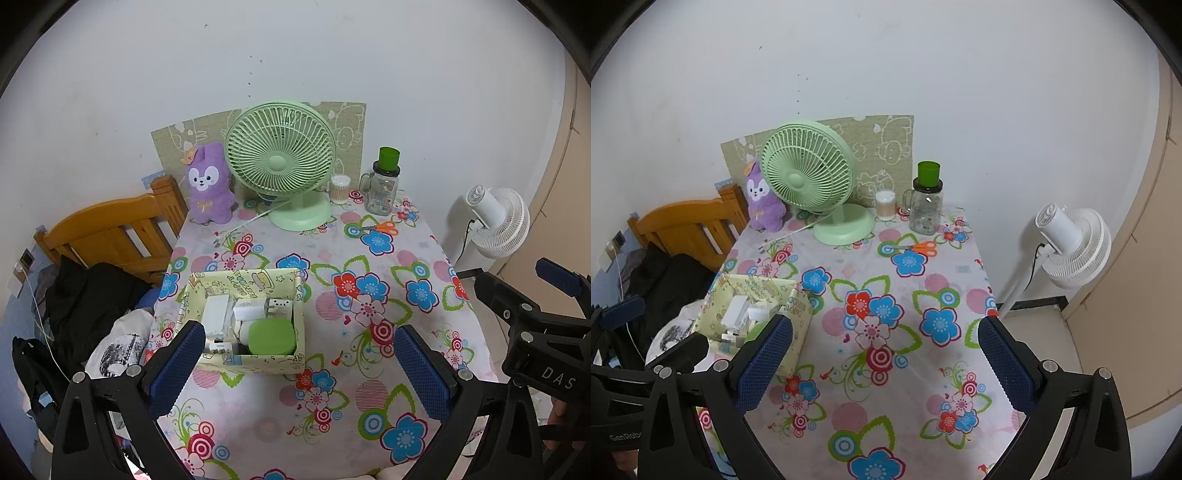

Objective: Organize rigid objects

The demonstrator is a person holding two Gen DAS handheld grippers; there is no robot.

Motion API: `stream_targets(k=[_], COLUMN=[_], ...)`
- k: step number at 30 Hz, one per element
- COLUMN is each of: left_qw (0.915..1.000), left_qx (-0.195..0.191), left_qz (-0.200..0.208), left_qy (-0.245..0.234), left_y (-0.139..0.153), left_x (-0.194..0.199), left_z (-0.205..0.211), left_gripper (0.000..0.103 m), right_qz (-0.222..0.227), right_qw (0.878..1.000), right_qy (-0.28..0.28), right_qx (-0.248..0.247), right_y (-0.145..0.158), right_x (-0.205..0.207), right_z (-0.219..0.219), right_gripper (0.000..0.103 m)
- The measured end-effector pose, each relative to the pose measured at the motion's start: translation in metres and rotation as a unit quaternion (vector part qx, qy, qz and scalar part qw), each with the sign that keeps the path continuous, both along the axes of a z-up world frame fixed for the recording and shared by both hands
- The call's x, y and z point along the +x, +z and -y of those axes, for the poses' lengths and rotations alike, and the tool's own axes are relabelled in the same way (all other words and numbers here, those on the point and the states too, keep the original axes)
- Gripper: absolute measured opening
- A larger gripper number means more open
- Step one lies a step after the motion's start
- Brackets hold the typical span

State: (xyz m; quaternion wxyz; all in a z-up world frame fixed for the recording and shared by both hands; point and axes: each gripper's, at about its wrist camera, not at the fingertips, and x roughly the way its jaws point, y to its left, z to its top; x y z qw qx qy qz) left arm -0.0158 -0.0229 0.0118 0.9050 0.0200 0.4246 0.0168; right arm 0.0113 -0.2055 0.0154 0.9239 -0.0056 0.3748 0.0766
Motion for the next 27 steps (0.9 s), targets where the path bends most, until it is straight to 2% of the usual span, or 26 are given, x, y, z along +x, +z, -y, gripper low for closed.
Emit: stream_targets(k=[27], left_qw=[0.9999], left_qx=[0.007], left_qz=[0.008], left_qy=[0.006], left_y=[0.0047], left_x=[0.0001], left_z=[-0.0033], left_gripper=[0.103], right_qz=[0.008], right_qw=[1.000], right_qy=[0.006], right_qx=[0.004], right_y=[0.0009], right_x=[0.0030], right_z=[-0.0014], right_gripper=[0.102])
